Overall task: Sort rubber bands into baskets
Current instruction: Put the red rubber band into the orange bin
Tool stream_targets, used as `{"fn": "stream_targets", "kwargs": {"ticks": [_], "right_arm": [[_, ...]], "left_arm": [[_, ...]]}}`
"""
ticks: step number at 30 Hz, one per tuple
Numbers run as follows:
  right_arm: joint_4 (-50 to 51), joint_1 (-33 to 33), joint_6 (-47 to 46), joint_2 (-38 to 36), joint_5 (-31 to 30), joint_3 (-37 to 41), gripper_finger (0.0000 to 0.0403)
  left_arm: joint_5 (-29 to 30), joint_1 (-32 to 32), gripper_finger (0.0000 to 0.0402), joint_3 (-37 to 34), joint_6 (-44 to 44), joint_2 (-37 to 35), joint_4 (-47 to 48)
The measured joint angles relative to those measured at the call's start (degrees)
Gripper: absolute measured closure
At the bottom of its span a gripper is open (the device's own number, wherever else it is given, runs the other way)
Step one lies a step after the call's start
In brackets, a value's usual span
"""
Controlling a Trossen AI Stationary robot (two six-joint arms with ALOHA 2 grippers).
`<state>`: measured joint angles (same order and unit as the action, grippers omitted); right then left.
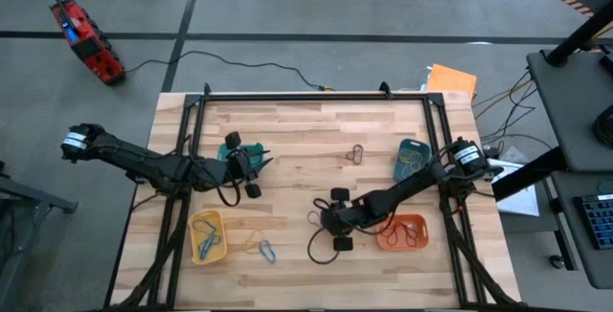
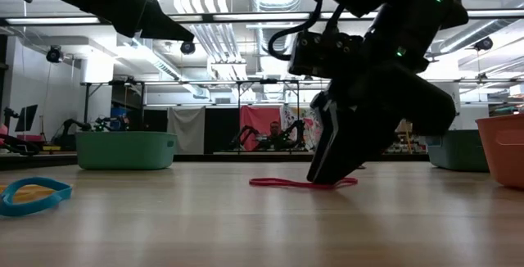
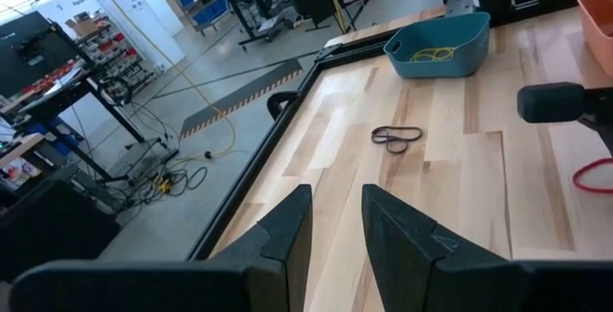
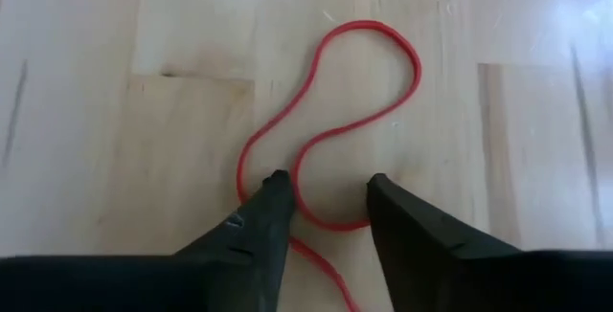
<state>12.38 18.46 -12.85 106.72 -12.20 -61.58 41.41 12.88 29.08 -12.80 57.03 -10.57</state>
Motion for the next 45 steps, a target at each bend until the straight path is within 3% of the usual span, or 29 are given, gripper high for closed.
{"fn": "stream_targets", "kwargs": {"ticks": [8, 12, 25, 37, 45], "right_arm": [[0.31, -0.08, 4.98, 0.22, -1.67, 0.10, 0.0382], [0.20, -0.10, 5.52, 0.22, -2.95, 0.20, 0.0392], [-1.51, -0.46, 7.93, -3.14, -7.63, 0.13, 0.0394], [-1.73, -0.68, 6.87, -6.14, -6.93, 0.06, 0.0392], [-2.77, -1.58, 2.39, -2.69, -4.41, 0.10, 0.0331]], "left_arm": [[0.00, 0.00, 0.0322, 0.00, 0.00, 0.00, 0.01], [0.00, 0.00, 0.0322, 0.00, -0.15, 0.01, 0.00], [0.02, 0.00, 0.0322, 0.00, -0.20, -0.01, 0.02], [0.02, -0.07, 0.0322, 0.00, -0.22, 0.01, 0.30], [0.04, -0.19, 0.0322, 0.00, -0.24, 0.01, 0.44]]}}
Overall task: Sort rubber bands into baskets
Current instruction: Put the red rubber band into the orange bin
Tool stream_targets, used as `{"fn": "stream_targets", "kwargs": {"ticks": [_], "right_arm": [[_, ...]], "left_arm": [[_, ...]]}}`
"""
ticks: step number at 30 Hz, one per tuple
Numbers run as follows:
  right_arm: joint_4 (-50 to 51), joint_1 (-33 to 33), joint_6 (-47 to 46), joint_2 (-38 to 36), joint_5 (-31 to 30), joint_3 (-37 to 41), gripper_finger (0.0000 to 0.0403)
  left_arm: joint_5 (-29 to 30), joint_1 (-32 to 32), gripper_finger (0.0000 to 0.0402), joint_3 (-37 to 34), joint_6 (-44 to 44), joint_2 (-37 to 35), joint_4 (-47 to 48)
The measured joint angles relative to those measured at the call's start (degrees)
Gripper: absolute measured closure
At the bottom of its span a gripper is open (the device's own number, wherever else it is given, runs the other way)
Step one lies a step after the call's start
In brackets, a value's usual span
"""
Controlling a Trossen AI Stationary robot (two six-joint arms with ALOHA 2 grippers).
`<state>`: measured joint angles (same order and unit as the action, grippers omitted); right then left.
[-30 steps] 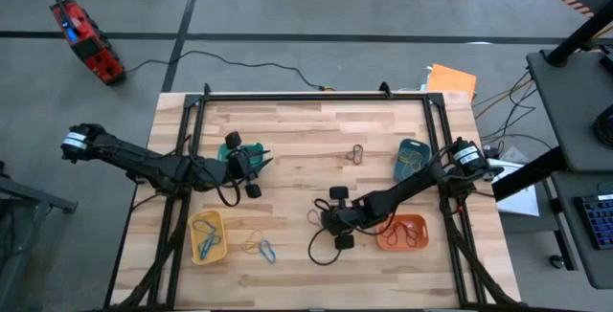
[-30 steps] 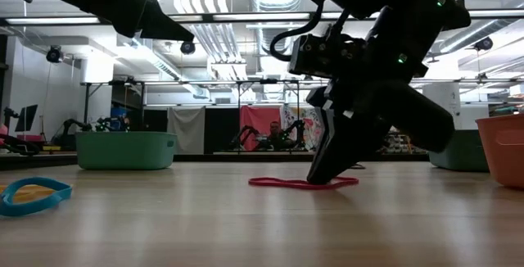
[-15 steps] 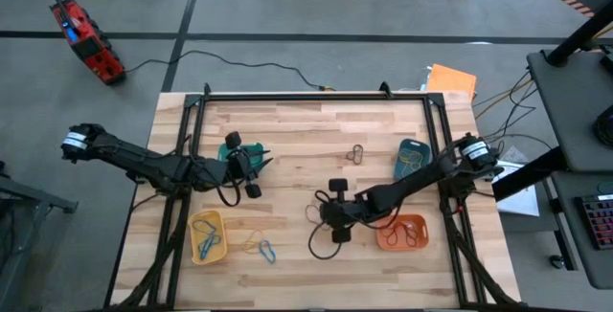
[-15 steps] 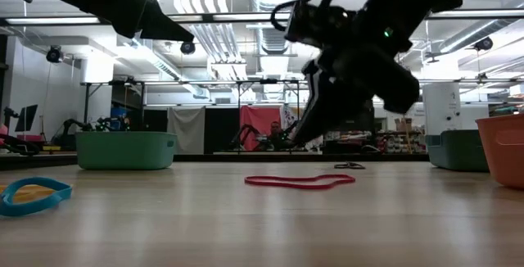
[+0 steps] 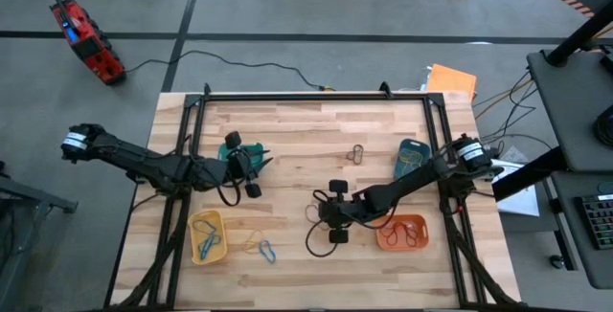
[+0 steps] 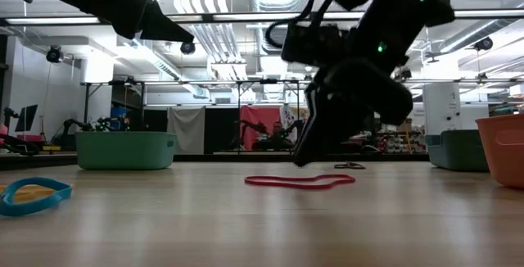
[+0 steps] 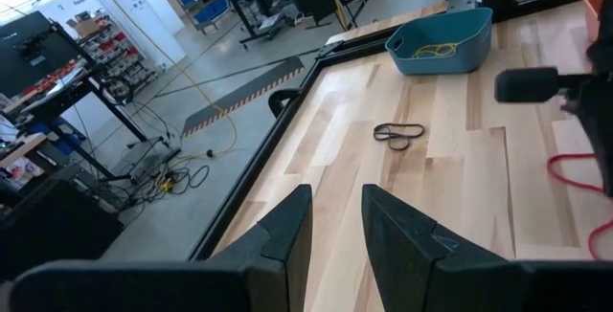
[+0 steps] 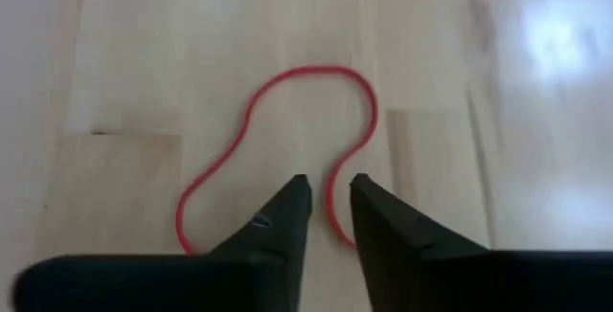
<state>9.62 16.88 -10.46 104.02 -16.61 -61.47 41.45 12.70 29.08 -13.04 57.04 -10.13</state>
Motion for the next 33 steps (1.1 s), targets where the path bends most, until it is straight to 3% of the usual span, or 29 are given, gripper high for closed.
{"fn": "stream_targets", "kwargs": {"ticks": [8, 11, 16, 22, 33], "right_arm": [[-0.65, -0.76, -0.01, 3.67, 0.47, -0.03, 0.0273], [-0.49, -0.85, 1.08, 4.51, 0.54, -0.09, 0.0292], [-0.56, -0.99, 3.76, 6.19, 2.24, -0.11, 0.0380], [-1.14, -1.16, 3.85, 6.17, 2.76, -0.03, 0.0393], [-1.00, -1.27, 6.72, -0.97, 1.45, 0.28, 0.0394]], "left_arm": [[0.00, -0.14, 0.0322, 0.00, 0.00, -0.02, 0.06], [0.00, -0.16, 0.0322, 0.00, -0.04, 0.00, 0.06], [-0.01, -0.16, 0.0322, 0.00, -0.44, 0.00, 0.05], [0.00, -0.16, 0.0322, 0.00, -0.44, 0.00, 0.06], [0.00, -0.16, 0.0322, 0.00, -0.44, 0.00, 0.34]]}}
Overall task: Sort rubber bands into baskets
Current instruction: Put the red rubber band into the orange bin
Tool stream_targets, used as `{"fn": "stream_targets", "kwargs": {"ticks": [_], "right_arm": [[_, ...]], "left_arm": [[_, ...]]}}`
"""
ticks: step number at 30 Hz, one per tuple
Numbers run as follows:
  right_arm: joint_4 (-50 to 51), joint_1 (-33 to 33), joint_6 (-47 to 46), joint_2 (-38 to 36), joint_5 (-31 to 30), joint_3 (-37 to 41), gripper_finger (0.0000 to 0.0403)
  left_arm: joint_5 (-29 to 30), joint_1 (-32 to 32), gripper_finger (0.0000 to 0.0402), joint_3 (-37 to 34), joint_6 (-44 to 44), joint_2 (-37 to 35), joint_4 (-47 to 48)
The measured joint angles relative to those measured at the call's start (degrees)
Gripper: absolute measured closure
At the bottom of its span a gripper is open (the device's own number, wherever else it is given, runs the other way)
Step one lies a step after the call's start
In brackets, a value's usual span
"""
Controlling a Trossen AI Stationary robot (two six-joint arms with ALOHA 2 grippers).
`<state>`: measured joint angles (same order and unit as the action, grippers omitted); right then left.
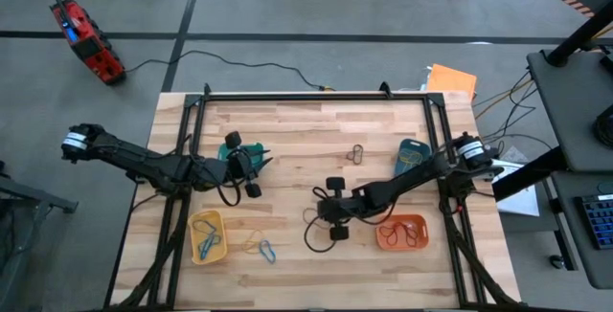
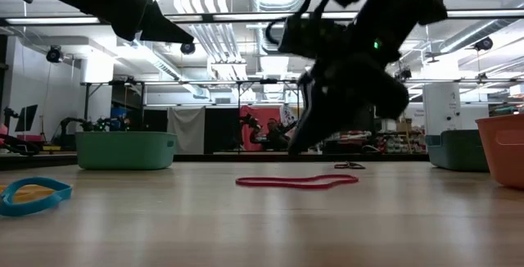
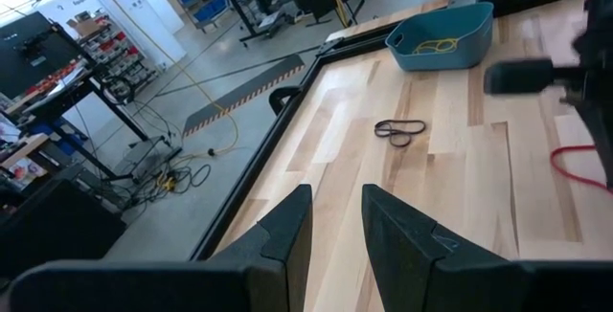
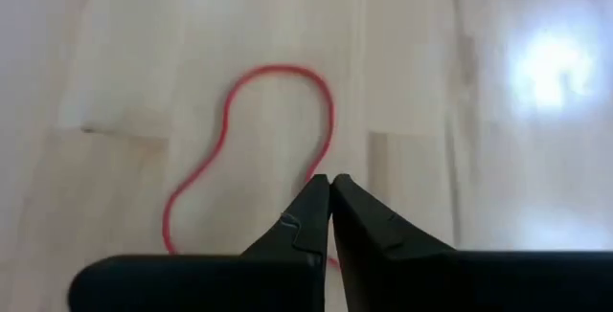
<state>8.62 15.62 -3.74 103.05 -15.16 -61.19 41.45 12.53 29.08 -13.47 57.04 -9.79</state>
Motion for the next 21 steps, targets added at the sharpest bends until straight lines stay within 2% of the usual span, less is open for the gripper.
{"fn": "stream_targets", "kwargs": {"ticks": [8, 10, 13, 16, 19, 21], "right_arm": [[-1.15, -0.11, 0.14, -1.61, 0.12, -0.04, 0.0394], [-1.60, -0.13, -0.15, -1.05, 3.29, -0.07, 0.0394], [-1.39, 0.24, -2.61, -0.28, 11.39, -0.07, 0.0394], [-1.48, 0.76, -8.43, 0.17, 13.70, -0.09, 0.0388], [-1.78, 1.18, -10.68, 1.01, 13.35, -0.09, 0.0368], [-2.00, 1.25, -11.76, 1.72, 10.89, -0.09, 0.0348]], "left_arm": [[0.00, -0.02, 0.0322, 0.00, 0.00, 0.00, 0.08], [0.00, -0.02, 0.0322, 0.00, 0.00, -0.01, 0.08], [-0.02, -0.02, 0.0322, 0.00, 0.00, 0.00, 0.08], [0.00, -0.02, 0.0322, 0.00, 0.00, 0.00, 0.03], [0.00, -0.02, 0.0322, 0.00, 0.00, 0.00, 0.01], [0.00, 0.00, 0.0322, 0.00, 0.00, 0.00, -0.02]]}}
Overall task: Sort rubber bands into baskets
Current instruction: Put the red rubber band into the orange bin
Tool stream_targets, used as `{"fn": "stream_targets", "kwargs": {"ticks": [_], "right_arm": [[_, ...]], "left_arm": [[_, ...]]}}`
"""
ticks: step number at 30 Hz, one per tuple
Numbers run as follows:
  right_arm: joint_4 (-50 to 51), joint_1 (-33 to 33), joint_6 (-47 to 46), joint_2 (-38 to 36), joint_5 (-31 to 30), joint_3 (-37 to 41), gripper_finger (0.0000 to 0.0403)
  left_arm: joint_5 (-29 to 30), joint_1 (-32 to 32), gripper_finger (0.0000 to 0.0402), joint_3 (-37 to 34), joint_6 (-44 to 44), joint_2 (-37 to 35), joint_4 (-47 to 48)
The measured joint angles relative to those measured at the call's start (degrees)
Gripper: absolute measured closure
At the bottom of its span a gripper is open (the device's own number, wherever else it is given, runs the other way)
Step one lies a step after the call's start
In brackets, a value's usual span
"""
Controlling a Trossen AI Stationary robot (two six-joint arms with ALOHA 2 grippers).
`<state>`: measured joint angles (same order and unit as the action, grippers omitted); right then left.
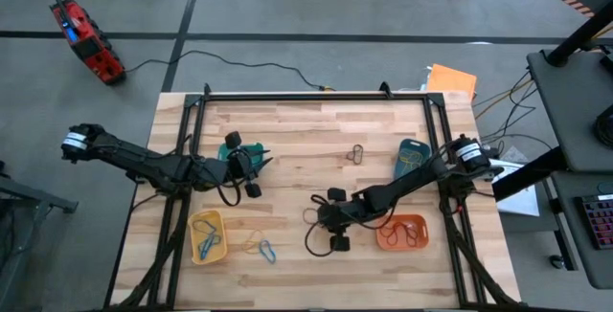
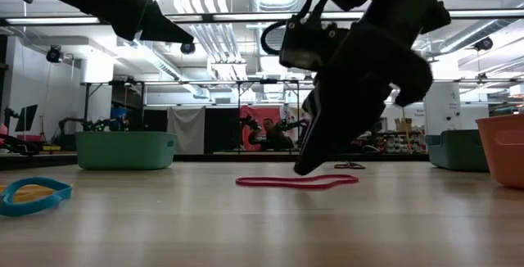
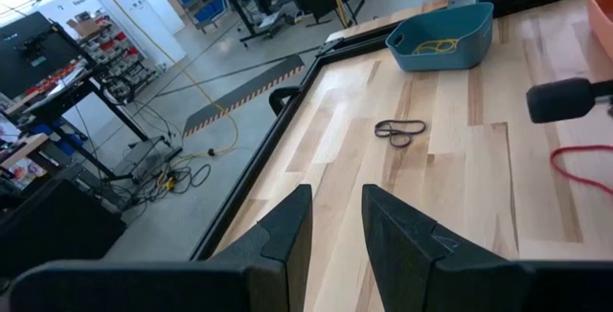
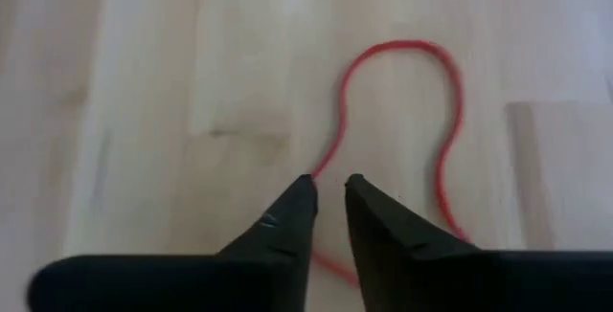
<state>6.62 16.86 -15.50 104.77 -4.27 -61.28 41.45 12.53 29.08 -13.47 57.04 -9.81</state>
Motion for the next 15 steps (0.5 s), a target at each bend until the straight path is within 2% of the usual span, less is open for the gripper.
{"fn": "stream_targets", "kwargs": {"ticks": [3, 8, 11, 15], "right_arm": [[-2.37, 0.02, 0.51, 1.61, -2.82, -0.07, 0.0315], [-6.32, 0.00, 2.64, 3.16, -2.83, -0.22, 0.0273], [-6.31, 0.00, 3.50, 3.20, -2.85, -0.17, 0.0264], [-7.11, 0.00, 5.00, 3.20, -3.19, -0.17, 0.0271]], "left_arm": [[-0.02, -0.02, 0.0322, 0.00, 0.00, 0.00, -0.06], [-0.01, -0.01, 0.0322, 0.00, 0.00, 0.00, -0.07], [-0.02, -0.01, 0.0322, 0.00, 0.00, 0.00, -0.07], [-0.02, -0.02, 0.0322, 0.00, 0.00, 0.00, -0.04]]}}
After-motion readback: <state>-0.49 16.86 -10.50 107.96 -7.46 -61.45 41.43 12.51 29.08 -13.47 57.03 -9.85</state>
